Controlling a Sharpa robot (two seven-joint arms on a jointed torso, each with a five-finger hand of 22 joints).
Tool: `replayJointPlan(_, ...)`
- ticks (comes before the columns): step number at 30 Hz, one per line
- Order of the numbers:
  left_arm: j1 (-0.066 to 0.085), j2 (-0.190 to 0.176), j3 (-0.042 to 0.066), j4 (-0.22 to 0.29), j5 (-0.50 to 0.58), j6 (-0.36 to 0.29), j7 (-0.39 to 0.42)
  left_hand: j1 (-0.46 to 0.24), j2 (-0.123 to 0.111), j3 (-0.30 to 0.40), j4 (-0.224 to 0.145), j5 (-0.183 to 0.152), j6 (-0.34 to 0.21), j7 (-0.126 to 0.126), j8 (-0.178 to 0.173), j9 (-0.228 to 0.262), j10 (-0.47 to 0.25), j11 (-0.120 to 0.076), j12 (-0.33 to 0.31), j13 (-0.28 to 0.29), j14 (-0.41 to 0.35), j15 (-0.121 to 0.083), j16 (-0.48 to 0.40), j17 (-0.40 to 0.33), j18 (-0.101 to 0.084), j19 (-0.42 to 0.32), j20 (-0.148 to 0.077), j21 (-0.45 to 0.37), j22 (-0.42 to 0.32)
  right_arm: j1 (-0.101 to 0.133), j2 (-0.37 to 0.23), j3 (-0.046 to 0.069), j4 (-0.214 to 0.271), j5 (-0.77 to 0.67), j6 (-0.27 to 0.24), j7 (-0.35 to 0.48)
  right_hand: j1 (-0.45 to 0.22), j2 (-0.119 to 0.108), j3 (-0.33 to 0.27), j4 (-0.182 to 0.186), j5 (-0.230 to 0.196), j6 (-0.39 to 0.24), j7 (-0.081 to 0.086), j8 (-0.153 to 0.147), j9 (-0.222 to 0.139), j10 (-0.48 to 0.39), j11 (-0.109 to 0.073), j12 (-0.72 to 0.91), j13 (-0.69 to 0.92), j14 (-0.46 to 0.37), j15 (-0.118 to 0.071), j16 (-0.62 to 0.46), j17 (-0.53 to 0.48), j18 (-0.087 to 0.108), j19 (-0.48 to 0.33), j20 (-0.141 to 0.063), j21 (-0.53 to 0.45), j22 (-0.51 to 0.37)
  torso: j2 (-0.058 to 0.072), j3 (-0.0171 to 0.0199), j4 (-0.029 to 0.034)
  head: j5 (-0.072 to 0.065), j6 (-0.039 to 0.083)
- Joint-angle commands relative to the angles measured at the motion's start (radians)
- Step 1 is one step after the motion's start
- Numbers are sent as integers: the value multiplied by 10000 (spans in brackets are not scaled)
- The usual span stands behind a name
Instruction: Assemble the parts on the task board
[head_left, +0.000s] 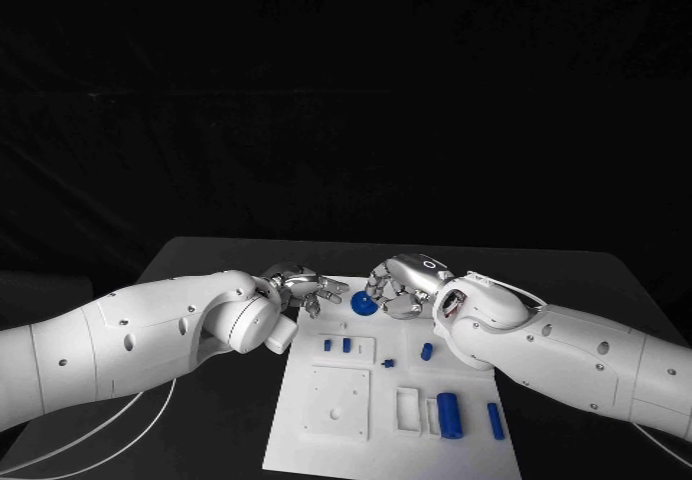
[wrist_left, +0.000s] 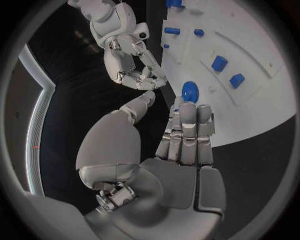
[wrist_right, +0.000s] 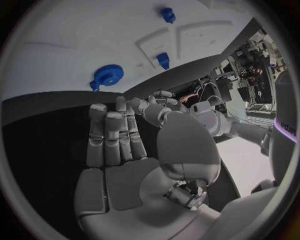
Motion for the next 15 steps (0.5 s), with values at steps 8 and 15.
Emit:
replayJointPlan(8, 12, -22, 5, 10, -249, -102, 138, 175, 89, -18, -107, -21, 22, -55, 78, 19, -33, -15, 11, -29, 76, -16, -65, -10, 401, 60, -255, -63, -14, 42, -247, 8, 341, -122, 1125, -93, -68, -458, -392, -393, -9, -271, 153, -222, -85, -3, -6, 125, 102, -11, -36, -21, -27, 305, 18, -73, 30, 122, -8, 3, 1, 22, -27)
replayJointPlan(15, -5, -62, 4, -112, -266, -133, 336, 250, 160, -57, -196, -19, 38, -68, 113, 21, 27, -32, 40, -29, 94, -32, -62, -5, 403, 70, -259, -58, -11, 284, -677, 9, 1049, -429, 1510, -127, -167, -542, -1521, -1188, 213, -400, 211, -307, -139, 164, -138, 545, 528, 14, -183, -57, -43, 305, 5, -51, -14, 118, -32, -3, -29, 23, -85)
